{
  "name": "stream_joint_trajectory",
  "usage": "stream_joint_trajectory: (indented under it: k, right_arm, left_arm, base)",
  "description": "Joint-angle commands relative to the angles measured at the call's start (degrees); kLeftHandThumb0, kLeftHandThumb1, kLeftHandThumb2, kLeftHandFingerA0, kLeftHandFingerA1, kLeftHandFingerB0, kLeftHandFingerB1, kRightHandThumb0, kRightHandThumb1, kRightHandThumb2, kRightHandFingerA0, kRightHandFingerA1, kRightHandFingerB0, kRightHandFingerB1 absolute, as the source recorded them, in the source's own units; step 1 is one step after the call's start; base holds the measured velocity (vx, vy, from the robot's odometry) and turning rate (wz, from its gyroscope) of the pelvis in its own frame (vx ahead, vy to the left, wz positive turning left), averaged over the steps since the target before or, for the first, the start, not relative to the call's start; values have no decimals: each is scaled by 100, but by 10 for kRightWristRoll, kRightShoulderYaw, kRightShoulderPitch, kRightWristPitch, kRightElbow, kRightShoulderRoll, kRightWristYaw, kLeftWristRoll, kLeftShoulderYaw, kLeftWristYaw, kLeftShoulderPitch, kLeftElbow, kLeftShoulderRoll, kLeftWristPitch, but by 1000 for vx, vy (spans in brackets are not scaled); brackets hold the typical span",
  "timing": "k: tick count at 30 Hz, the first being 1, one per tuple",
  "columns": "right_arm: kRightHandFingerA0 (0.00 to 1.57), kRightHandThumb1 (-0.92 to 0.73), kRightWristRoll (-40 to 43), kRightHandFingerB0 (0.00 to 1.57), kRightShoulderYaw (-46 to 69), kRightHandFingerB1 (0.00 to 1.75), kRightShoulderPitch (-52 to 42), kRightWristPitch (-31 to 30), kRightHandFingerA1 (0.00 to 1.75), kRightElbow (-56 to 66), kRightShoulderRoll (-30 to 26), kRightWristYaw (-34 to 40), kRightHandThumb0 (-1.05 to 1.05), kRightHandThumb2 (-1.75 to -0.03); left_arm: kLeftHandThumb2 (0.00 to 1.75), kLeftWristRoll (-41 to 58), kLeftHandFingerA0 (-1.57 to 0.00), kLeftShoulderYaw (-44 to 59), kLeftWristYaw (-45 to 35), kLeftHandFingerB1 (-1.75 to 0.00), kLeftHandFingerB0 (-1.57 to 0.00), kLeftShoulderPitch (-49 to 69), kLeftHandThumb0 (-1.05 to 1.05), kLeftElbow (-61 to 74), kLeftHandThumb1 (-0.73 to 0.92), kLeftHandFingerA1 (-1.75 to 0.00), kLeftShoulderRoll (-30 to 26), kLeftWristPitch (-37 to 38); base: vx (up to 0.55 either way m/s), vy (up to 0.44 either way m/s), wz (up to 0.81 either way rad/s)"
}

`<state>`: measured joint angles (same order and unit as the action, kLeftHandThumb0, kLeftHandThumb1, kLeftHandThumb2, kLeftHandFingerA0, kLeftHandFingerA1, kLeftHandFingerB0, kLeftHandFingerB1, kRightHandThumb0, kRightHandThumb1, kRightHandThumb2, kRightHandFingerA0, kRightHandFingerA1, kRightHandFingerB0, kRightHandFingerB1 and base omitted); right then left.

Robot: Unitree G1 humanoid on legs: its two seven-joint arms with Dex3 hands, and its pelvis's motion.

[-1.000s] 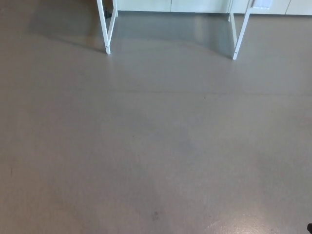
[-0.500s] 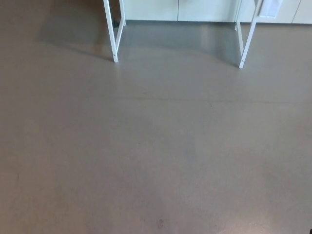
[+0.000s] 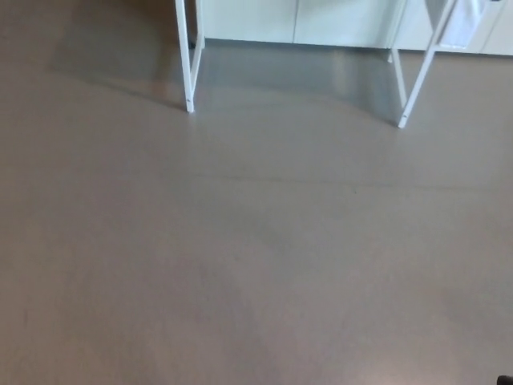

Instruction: The robot walk towards a table in front and uses its left hand to pick up the pot from the base and pour water to the cup on the right hand side

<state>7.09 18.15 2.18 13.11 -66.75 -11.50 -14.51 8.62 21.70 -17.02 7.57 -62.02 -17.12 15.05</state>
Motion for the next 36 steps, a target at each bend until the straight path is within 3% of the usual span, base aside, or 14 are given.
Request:
stream_joint_trajectory:
  k: [1,2,3,6,7,10,11,23,28,29,32,33,34,36]
  right_arm:
    - [74,-38,1,44,-2,57,-1,5,72,-2,-13,7,-54,-58]
    - [74,-38,-1,44,-4,57,-1,7,72,-2,-13,9,-54,-58]
    - [72,-27,-1,42,-5,63,0,6,76,-2,-13,8,-58,-79]
    - [70,-28,-1,40,-8,62,2,5,75,-6,-15,5,-57,-79]
    - [70,-38,-1,43,-9,58,2,6,73,-7,-16,5,-57,-59]
    - [69,-40,-3,43,-13,55,1,9,71,-4,-16,8,-57,-57]
    - [70,-27,0,42,-11,63,1,8,77,-5,-16,7,-57,-79]
    - [71,-27,-4,42,-20,64,-2,9,78,-8,-18,9,-57,-80]
    - [74,-26,-9,39,-27,64,-31,25,78,-12,-20,3,-61,-79]
    - [76,-36,-8,41,-28,60,-38,26,74,-11,-19,2,-61,-57]
    - [76,-37,-1,42,-26,61,-49,21,74,-8,-17,-7,-57,-58]
    - [70,-27,-1,41,-28,65,-60,23,78,-7,-17,-11,-58,-79]
    - [70,-38,-2,43,-29,60,-62,23,75,-8,-18,-12,-56,-58]
    - [71,-38,-7,43,-33,60,-64,27,74,-12,-20,-12,-59,-57]
  left_arm:
    - [57,8,-50,0,-1,-36,-38,-1,-38,-10,53,-37,-1,16]
    - [57,7,-50,-1,-2,-36,-38,-2,-38,-12,53,-37,-2,19]
    - [57,7,-52,-1,-2,-37,-40,0,-38,-8,52,-38,-1,17]
    - [57,10,-52,-2,-4,-36,-39,2,-39,-3,52,-38,0,15]
    - [57,9,-52,-2,-1,-36,-39,2,-38,-4,52,-37,0,15]
    - [57,6,-52,-6,4,-36,-39,2,-38,-2,53,-37,-1,17]
    - [56,7,-53,-6,4,-36,-39,2,-39,-5,53,-37,-1,19]
    - [56,11,-53,-7,-7,-37,-40,10,-40,-9,53,-39,-1,26]
    - [56,9,-59,-8,0,-37,-42,38,-38,-21,53,-40,3,34]
    - [78,11,-49,-7,-2,-50,-33,44,-45,-23,38,-53,4,36]
    - [78,12,-49,-6,-5,-50,-36,54,-46,-30,40,-53,5,45]
    - [78,13,-48,-6,-9,-50,-35,65,-46,-32,39,-53,6,49]
    - [78,13,-49,-6,-10,-50,-35,69,-47,-33,39,-53,7,51]
    - [78,13,-48,-7,-13,-49,-33,73,-46,-34,40,-53,7,54]
  base:
    - [147,-200,10]
    - [261,-219,12]
    - [340,-228,22]
    - [258,-371,28]
    - [277,-178,5]
    - [227,-64,-4]
    - [306,22,-5]
    - [351,143,-21]
    - [312,132,5]
    - [319,60,9]
    - [334,-34,8]
    - [398,-83,20]
    - [499,-84,34]
    - [416,-142,43]
